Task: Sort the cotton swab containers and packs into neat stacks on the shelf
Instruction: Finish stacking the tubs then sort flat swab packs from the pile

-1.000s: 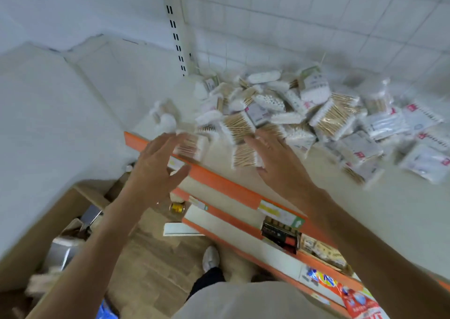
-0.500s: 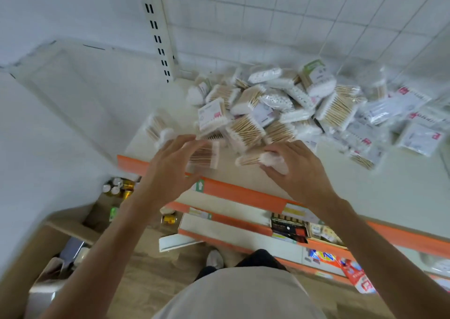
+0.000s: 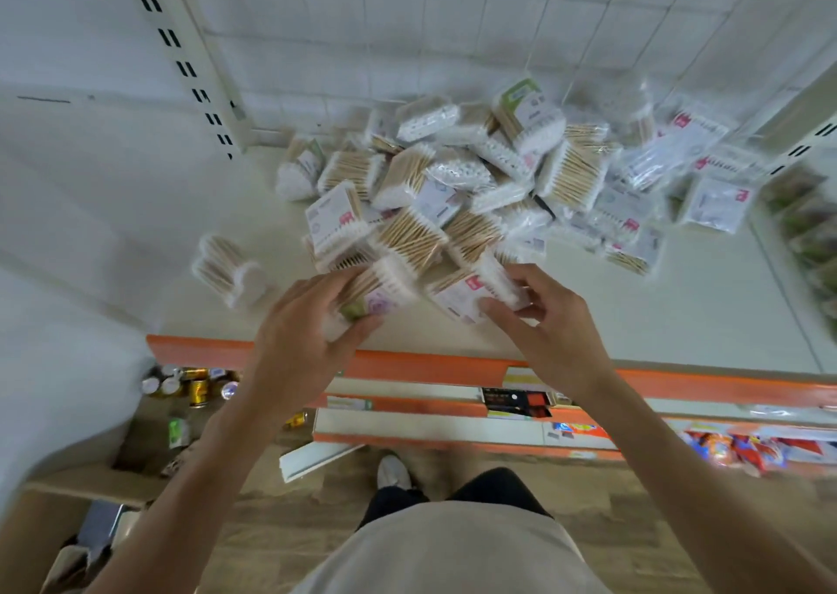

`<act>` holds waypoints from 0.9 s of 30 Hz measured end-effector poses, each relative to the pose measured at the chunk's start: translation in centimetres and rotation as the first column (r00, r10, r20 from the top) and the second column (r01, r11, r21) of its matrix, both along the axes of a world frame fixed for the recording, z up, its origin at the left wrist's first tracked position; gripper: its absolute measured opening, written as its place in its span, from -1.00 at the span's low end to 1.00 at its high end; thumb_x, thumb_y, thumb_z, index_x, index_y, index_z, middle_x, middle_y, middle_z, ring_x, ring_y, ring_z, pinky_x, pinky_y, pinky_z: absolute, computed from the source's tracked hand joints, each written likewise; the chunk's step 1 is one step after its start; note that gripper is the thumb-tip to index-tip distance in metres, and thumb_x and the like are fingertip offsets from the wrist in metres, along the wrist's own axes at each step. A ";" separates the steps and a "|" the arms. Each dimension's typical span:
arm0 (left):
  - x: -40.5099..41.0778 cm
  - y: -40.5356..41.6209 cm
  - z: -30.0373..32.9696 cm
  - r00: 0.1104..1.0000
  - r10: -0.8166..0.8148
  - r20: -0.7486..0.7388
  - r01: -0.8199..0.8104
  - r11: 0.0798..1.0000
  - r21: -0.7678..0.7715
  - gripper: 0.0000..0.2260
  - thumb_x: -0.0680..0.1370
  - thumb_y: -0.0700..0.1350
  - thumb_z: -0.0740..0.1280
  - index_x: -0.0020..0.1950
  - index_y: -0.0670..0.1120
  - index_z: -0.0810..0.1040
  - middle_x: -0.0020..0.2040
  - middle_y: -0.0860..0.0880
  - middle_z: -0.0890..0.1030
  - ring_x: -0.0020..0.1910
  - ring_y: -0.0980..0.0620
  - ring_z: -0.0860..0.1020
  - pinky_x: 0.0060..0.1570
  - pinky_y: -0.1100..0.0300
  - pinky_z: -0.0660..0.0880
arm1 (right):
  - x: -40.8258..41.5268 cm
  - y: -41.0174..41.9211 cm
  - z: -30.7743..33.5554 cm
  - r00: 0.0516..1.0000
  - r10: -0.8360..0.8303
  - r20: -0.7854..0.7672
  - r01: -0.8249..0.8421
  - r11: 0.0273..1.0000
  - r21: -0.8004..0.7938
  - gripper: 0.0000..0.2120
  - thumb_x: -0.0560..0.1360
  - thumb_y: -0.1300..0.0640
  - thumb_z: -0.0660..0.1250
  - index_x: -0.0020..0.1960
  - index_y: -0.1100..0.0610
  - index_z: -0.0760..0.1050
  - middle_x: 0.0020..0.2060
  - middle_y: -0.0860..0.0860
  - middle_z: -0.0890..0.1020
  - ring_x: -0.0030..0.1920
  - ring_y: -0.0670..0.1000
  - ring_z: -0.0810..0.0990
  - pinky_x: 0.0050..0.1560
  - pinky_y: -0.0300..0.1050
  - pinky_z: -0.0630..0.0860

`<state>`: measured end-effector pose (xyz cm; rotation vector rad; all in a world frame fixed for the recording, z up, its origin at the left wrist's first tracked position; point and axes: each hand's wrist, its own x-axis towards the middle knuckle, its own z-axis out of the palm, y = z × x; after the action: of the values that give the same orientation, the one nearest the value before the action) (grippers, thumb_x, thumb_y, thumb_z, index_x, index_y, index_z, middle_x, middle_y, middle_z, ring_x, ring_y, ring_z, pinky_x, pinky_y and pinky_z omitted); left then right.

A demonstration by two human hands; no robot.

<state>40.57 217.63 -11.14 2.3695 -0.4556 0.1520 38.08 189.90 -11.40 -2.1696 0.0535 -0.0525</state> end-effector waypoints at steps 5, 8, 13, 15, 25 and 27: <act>0.2 -2.3 0.6 0.997 -0.003 -0.080 -0.002 0.998 -0.069 -0.68 0.55 0.06 0.41 0.23 -0.06 0.50 0.03 0.15 0.57 -0.01 0.15 0.50 -0.07 0.48 0.32 | -0.2 -0.7 1.0 0.999 -0.035 0.039 0.033 0.999 0.036 -0.73 0.53 0.00 0.46 0.16 -0.08 0.45 -0.20 -0.19 0.62 -0.23 -0.15 0.64 -0.09 -0.10 0.62; 0.2 -4.1 1.3 0.989 -0.066 -0.130 0.045 0.986 -0.160 -0.68 0.52 0.03 0.45 0.19 -0.04 0.49 0.02 0.15 0.62 -0.01 0.26 0.57 -0.09 0.47 0.43 | -1.0 -2.0 1.5 0.997 -0.038 0.065 0.035 0.998 0.047 -0.74 0.54 0.04 0.45 0.11 -0.17 0.42 -0.19 -0.28 0.62 -0.20 -0.17 0.64 -0.09 -0.17 0.62; -0.2 -9.1 1.9 0.946 -0.166 -0.277 0.059 0.932 -0.357 -0.50 0.42 0.09 0.56 0.23 0.00 0.41 0.11 0.07 0.65 0.04 0.18 0.66 -0.02 0.25 0.61 | -3.3 -6.5 2.2 0.994 -0.067 0.090 0.064 0.997 0.039 -0.77 0.57 0.08 0.42 0.20 -0.04 0.51 -0.05 -0.17 0.66 -0.05 -0.12 0.65 -0.01 -0.21 0.62; -0.9 -11.8 2.3 0.924 -0.218 -0.314 0.078 0.912 -0.404 -0.41 0.39 0.15 0.54 0.32 0.06 0.37 0.14 0.13 0.63 0.04 0.14 0.66 -0.05 0.25 0.61 | -4.6 -8.9 2.5 0.994 -0.081 0.077 0.076 0.995 0.064 -0.76 0.58 0.09 0.41 0.24 -0.02 0.53 -0.03 -0.15 0.67 -0.01 -0.06 0.65 0.04 -0.18 0.61; -6.0 -24.1 4.1 0.793 -0.469 -0.389 0.234 0.824 -0.516 -0.47 0.53 -0.26 0.45 0.42 0.06 0.40 0.16 0.05 0.63 0.09 0.12 0.65 -0.02 0.37 0.54 | -12.3 -20.2 3.6 0.992 -0.077 0.099 0.069 0.995 0.075 -0.77 0.59 0.12 0.39 0.24 0.06 0.54 -0.06 -0.14 0.64 -0.04 -0.02 0.66 0.02 -0.16 0.60; -6.9 -26.3 4.2 0.777 -0.489 -0.396 0.243 0.814 -0.528 -0.46 0.51 -0.29 0.45 0.41 0.08 0.41 0.17 -0.05 0.63 0.10 0.08 0.65 -0.01 0.34 0.55 | -13.8 -22.3 3.9 0.990 -0.086 0.113 0.077 0.993 0.087 -0.75 0.59 0.15 0.39 0.26 0.08 0.54 -0.03 -0.17 0.64 -0.04 -0.03 0.67 0.00 -0.22 0.60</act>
<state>33.67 191.29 -6.94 1.7118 -0.5498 -0.5151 24.29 167.63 -7.48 -2.0769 0.0762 -0.2200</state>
